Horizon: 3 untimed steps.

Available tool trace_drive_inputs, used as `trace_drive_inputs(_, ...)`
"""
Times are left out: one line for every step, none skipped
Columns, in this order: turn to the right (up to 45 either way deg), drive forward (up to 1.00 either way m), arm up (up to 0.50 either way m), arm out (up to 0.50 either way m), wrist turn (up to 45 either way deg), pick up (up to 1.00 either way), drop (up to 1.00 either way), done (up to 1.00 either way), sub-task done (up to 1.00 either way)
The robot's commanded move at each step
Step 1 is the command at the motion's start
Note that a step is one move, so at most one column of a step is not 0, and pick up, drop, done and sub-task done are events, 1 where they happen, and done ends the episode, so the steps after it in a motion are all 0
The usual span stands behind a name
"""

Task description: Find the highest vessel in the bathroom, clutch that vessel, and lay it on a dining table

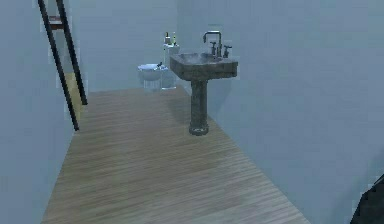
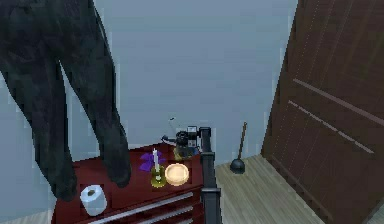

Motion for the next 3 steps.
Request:
trace_drive_inputs(0.0, 0.0, 0.0, 0.02, 0.0, 0.0, 0.0, 0.0, 0.0)
trace_drive_inputs(0.0, 0.0, -0.3, 0.0, 0.0, 0.0, 0.0, 0.0, 0.0)
trace_drive_inputs(0.0, 0.0, 0.0, 0.0, 0.0, 1.0, 0.0, 0.0, 0.0)
